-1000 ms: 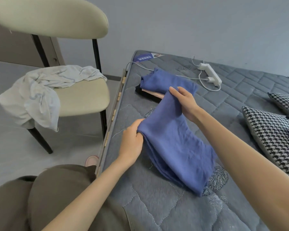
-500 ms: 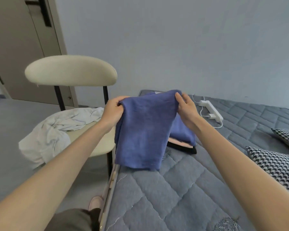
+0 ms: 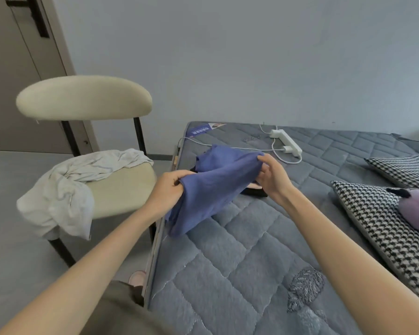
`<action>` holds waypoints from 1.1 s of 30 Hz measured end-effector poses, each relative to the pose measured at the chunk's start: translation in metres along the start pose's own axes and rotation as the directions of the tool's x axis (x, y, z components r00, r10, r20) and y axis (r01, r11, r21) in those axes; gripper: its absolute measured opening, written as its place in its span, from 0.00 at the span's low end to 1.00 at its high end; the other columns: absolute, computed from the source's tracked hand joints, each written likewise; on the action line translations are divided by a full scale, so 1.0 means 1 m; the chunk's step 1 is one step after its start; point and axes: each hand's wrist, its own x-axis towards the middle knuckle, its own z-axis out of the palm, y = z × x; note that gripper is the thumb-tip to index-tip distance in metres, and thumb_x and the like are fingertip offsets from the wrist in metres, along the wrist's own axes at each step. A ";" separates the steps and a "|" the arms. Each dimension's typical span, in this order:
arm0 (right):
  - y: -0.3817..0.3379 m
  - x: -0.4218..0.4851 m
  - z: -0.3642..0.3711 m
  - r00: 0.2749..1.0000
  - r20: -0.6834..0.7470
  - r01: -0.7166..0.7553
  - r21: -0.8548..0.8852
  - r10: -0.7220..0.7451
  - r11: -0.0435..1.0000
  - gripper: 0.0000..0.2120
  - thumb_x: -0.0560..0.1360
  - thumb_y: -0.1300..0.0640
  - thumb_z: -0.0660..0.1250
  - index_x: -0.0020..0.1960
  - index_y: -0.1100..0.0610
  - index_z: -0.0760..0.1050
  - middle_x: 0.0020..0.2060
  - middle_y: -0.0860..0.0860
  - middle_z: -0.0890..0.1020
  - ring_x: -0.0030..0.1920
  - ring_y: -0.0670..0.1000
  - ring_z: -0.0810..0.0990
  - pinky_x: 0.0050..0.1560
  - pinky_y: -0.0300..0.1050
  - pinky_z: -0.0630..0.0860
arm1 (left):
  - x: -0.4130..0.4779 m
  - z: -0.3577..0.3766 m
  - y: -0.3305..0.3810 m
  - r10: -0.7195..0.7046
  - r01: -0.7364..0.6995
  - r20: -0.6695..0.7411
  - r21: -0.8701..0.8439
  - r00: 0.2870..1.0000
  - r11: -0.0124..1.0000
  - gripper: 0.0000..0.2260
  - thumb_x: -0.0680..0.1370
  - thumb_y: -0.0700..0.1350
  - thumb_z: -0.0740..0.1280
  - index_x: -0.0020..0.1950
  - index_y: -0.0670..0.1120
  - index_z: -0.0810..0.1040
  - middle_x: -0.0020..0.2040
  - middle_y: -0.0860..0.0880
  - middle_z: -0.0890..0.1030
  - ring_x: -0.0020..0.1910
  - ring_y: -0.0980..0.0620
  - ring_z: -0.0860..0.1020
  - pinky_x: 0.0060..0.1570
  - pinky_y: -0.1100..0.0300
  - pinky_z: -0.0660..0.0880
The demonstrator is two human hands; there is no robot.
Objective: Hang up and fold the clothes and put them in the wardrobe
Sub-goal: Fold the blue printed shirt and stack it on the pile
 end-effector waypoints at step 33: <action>0.108 -0.060 -0.059 0.977 -0.209 -0.064 -0.457 -0.038 0.887 0.05 0.76 0.55 0.68 0.45 0.46 0.81 0.43 0.37 0.81 0.45 0.35 0.76 0.45 0.32 0.69 | -0.106 0.079 -0.094 -0.514 0.587 0.399 -0.079 0.759 0.806 0.15 0.82 0.38 0.54 0.46 0.47 0.79 0.40 0.48 0.83 0.42 0.50 0.82 0.40 0.55 0.82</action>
